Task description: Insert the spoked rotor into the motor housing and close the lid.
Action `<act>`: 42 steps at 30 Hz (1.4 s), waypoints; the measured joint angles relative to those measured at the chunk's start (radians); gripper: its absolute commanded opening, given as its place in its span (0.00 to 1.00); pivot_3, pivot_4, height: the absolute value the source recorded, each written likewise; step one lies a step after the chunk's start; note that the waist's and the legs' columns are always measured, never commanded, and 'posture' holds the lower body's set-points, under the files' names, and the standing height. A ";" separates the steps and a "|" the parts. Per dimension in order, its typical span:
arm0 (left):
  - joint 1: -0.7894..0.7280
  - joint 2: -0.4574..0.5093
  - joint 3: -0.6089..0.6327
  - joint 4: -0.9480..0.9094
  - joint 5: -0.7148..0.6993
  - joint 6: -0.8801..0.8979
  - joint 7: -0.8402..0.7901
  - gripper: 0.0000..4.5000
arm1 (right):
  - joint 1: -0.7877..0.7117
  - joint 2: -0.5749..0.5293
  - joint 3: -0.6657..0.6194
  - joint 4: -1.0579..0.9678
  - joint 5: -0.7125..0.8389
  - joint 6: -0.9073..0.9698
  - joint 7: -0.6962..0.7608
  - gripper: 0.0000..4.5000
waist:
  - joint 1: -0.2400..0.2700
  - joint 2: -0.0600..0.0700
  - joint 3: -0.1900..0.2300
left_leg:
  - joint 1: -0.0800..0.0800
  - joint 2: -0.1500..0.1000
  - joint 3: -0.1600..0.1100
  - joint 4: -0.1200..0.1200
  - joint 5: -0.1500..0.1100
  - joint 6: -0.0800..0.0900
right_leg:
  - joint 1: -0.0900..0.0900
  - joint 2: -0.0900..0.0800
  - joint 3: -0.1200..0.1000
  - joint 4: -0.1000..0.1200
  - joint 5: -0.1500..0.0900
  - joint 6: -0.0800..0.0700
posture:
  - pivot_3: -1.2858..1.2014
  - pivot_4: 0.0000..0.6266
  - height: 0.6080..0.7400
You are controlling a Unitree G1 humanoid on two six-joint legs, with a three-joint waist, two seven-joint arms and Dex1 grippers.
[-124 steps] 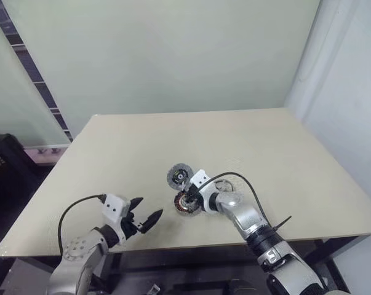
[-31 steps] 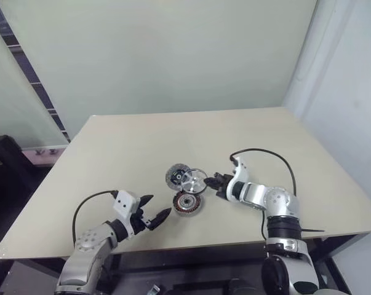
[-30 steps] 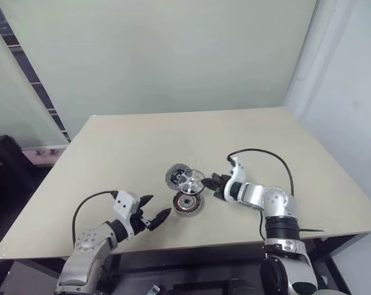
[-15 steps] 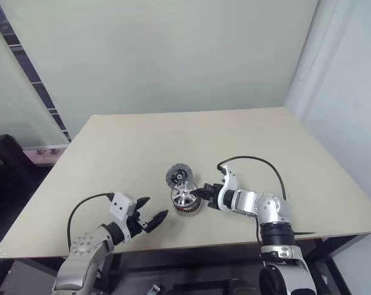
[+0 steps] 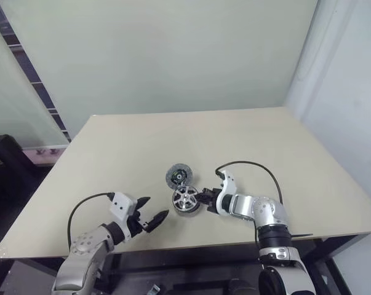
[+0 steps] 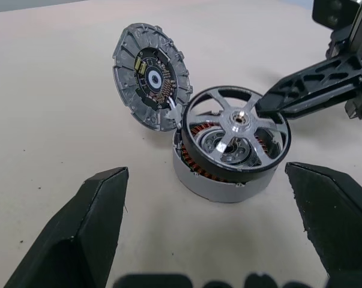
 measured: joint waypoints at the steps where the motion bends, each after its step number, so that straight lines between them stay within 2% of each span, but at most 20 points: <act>1: 0.000 0.000 0.000 0.000 0.000 0.001 0.001 1.00 | 0.000 0.000 0.001 0.002 0.000 -0.004 0.000 0.07 | 0.000 0.000 0.000 | 0.000 0.000 0.000 0.000 0.000 0.000 | 0.000 0.000 0.000 0.000 0.000 0.000 | 0.52 0.00 1.00; 13: 0.000 0.000 0.000 0.000 0.000 0.004 0.012 1.00 | -0.003 0.000 0.026 0.021 0.000 -0.044 0.001 0.07 | 0.000 0.000 0.000 | 0.000 0.000 0.000 0.000 0.000 0.000 | 0.000 0.000 0.000 0.000 0.000 0.000 | 0.52 0.00 1.00; 24: 0.000 -0.002 0.000 -0.001 0.000 0.004 0.016 1.00 | -0.004 0.000 0.065 0.011 -0.008 -0.059 -0.007 0.87 | -0.005 0.000 0.000 | 0.000 0.000 0.000 0.000 0.000 0.000 | 0.000 0.000 0.000 0.000 0.000 0.000 | 0.52 0.00 1.00; 33: -0.002 -0.002 -0.001 -0.001 0.000 0.004 0.016 1.00 | -0.008 -0.030 0.066 -0.118 0.019 0.016 0.006 0.87 | -0.015 0.000 0.000 | -0.001 0.000 0.000 0.000 -0.001 0.001 | -0.001 0.000 0.000 -0.001 0.000 0.000 | 0.52 0.00 1.00; 37: -0.006 -0.002 -0.001 0.000 0.000 0.004 0.016 1.00 | -0.006 -0.127 0.199 -0.221 -0.017 0.000 0.077 0.87 | -0.017 0.000 0.000 | -0.001 0.000 0.000 -0.001 -0.001 0.001 | -0.001 0.000 0.000 -0.001 0.000 0.000 | 0.52 0.00 1.00; 40: -0.012 -0.002 -0.001 0.000 0.001 0.004 0.016 1.00 | 0.013 -0.175 0.336 -0.265 -0.090 -0.094 0.129 0.73 | -0.020 0.000 0.000 | -0.001 0.000 0.000 -0.001 -0.001 0.001 | -0.001 0.000 -0.001 -0.001 0.000 0.000 | 0.52 0.00 1.00; 42: -0.017 -0.001 -0.001 0.000 0.001 0.004 0.015 1.00 | 0.041 -0.194 0.431 -0.273 -0.155 -0.190 0.163 0.59 | -0.021 0.000 0.000 | -0.001 0.001 0.000 -0.001 -0.001 0.000 | -0.001 0.000 -0.001 -0.001 0.000 0.000 | 0.52 0.00 1.00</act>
